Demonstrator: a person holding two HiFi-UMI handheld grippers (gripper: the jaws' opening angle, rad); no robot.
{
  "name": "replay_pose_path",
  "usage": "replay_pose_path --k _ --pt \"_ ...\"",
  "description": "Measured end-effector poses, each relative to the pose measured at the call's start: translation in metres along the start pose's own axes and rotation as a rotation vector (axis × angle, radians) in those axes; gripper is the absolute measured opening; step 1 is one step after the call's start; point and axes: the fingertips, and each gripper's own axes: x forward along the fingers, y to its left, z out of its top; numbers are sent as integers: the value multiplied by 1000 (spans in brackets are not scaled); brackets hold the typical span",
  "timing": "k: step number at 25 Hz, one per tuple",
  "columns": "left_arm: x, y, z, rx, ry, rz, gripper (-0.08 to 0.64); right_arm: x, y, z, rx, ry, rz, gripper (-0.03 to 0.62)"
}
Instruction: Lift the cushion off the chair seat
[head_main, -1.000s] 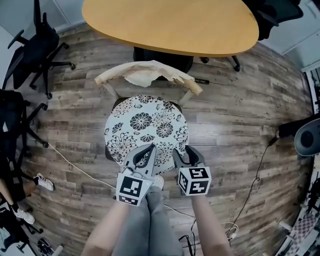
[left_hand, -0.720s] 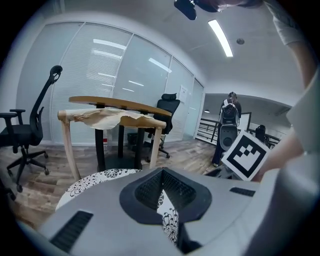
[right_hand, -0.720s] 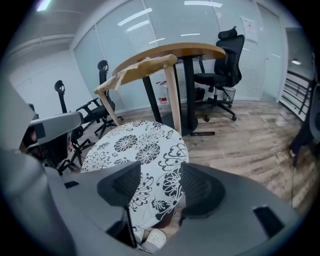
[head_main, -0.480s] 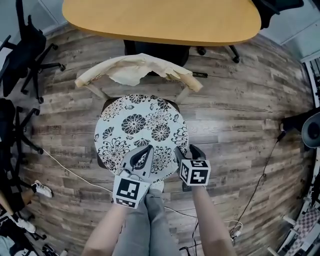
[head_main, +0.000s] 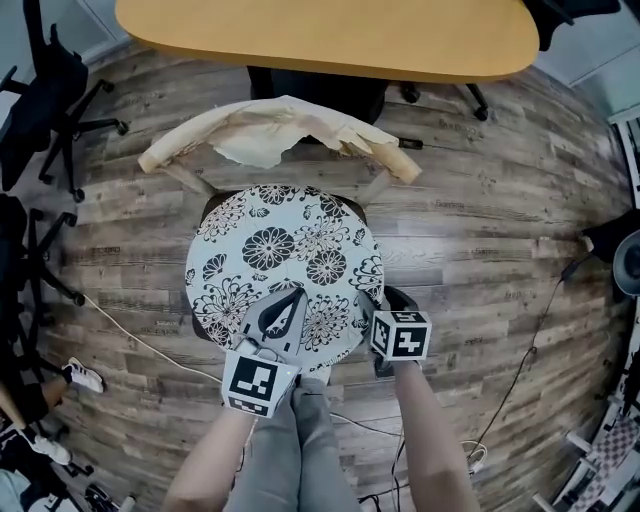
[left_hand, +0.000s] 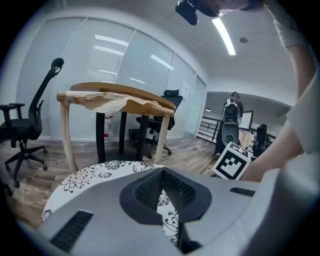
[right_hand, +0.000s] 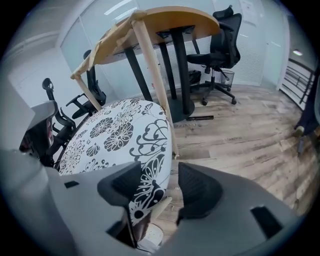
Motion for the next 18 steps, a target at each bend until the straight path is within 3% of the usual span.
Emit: replay_pose_path --k 3,8,12,18 --pt "0 5 -3 -1 5 4 -8 5 -2 -3 44 10 31 250" --pt "-2 16 -4 -16 9 24 -8 12 -2 -8 223 29 118 240" --pt "-6 20 -3 -12 8 33 -8 8 10 -4 116 37 94 130" --pt "-13 22 5 -13 -3 40 -8 -4 22 1 6 34 26 52"
